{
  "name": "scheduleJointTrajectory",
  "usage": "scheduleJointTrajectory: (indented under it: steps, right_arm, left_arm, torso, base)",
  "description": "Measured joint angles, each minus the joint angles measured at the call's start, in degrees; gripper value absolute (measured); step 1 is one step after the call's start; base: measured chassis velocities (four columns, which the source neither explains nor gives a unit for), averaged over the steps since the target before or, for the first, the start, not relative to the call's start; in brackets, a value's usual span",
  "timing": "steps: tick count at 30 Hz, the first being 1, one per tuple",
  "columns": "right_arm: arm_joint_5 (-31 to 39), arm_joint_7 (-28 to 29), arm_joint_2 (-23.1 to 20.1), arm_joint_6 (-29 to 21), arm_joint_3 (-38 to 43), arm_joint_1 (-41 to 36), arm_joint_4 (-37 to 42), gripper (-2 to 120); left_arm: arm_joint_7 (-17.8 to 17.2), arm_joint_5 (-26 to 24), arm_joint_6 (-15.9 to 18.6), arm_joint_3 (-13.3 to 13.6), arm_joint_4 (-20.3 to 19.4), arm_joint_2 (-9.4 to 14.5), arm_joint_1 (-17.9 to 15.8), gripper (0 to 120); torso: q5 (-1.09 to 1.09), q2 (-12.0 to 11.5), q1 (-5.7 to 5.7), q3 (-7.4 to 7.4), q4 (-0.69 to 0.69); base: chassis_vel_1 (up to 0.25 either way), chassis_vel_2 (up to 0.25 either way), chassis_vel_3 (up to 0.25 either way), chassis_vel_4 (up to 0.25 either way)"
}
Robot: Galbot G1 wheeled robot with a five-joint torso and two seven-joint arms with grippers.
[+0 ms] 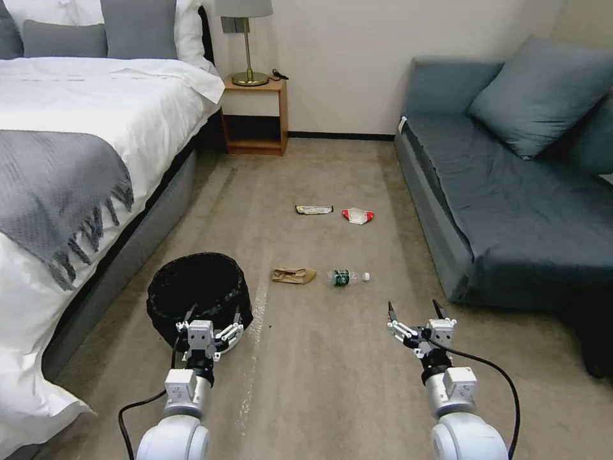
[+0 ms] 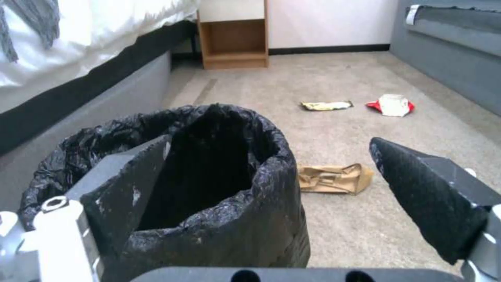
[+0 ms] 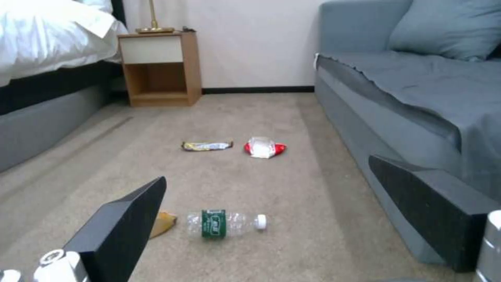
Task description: Pick up the trash bin, then pick up the garbage on the floor and place it into the trash bin.
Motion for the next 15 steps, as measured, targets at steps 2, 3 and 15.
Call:
scheduleJointTrajectory:
  steps: [2, 3, 15]
  right_arm:
    - [0.0, 0.0, 0.0, 0.0, 0.0, 0.0, 0.0, 100]
    - [0.0, 0.0, 0.0, 0.0, 0.0, 0.0, 0.0, 100]
    - [0.0, 0.0, 0.0, 0.0, 0.0, 0.0, 0.0, 100]
  left_arm:
    - [0.0, 0.0, 0.0, 0.0, 0.0, 0.0, 0.0, 100]
    - [0.0, 0.0, 0.0, 0.0, 0.0, 0.0, 0.0, 100]
    - [0.0, 0.0, 0.0, 0.0, 0.0, 0.0, 0.0, 100]
  torso:
    - [0.0, 0.0, 0.0, 0.0, 0.0]
    - [0.0, 0.0, 0.0, 0.0, 0.0]
    - [0.0, 0.0, 0.0, 0.0, 0.0]
  base:
    - [0.0, 0.0, 0.0, 0.0]
    - [0.0, 0.0, 0.0, 0.0]
    - [0.0, 0.0, 0.0, 0.0]
